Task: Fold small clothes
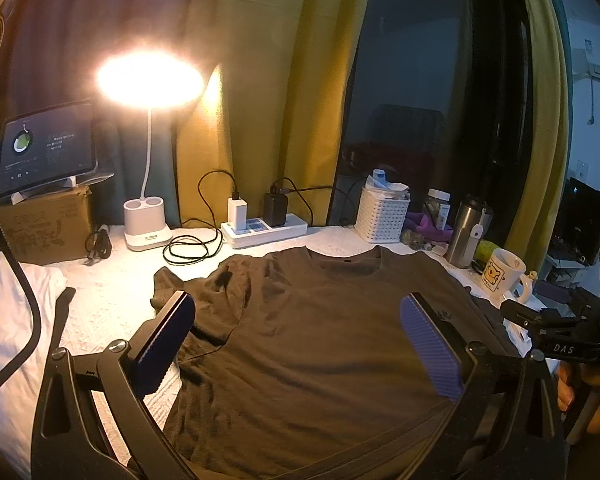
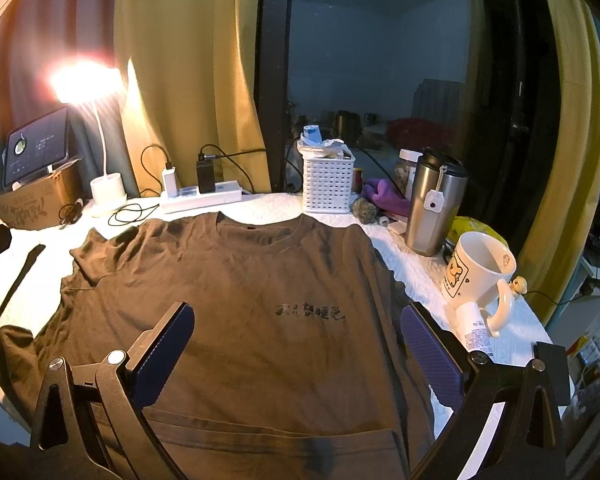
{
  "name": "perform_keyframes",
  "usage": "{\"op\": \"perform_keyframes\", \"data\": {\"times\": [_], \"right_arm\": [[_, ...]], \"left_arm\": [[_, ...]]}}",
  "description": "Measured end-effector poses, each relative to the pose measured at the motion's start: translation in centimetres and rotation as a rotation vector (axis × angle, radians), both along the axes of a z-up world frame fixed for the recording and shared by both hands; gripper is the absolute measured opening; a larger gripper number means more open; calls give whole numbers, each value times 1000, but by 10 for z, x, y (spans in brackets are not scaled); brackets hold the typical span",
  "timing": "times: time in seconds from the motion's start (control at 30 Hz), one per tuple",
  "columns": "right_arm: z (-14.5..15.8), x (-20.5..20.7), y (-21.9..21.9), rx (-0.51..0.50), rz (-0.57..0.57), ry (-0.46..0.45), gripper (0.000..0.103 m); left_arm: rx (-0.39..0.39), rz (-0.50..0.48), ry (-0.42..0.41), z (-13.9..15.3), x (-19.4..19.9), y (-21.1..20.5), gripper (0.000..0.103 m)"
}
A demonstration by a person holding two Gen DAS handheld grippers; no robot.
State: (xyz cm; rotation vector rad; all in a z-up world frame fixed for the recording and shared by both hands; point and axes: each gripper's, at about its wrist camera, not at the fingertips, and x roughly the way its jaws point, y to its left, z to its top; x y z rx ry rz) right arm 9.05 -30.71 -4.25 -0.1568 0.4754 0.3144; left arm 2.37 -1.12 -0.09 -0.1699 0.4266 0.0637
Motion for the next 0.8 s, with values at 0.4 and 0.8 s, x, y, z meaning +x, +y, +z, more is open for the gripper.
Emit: {"op": "perform_keyframes", "data": {"times": [0.4,0.8], "right_arm": [[-1,1,0,1,-1,1,103],[-1,0,-1,1,-4,3,103]], "left_arm": [[-1,-2,3,-1,1,0,101],[8,-13,13,0,7,-10,101]]}}
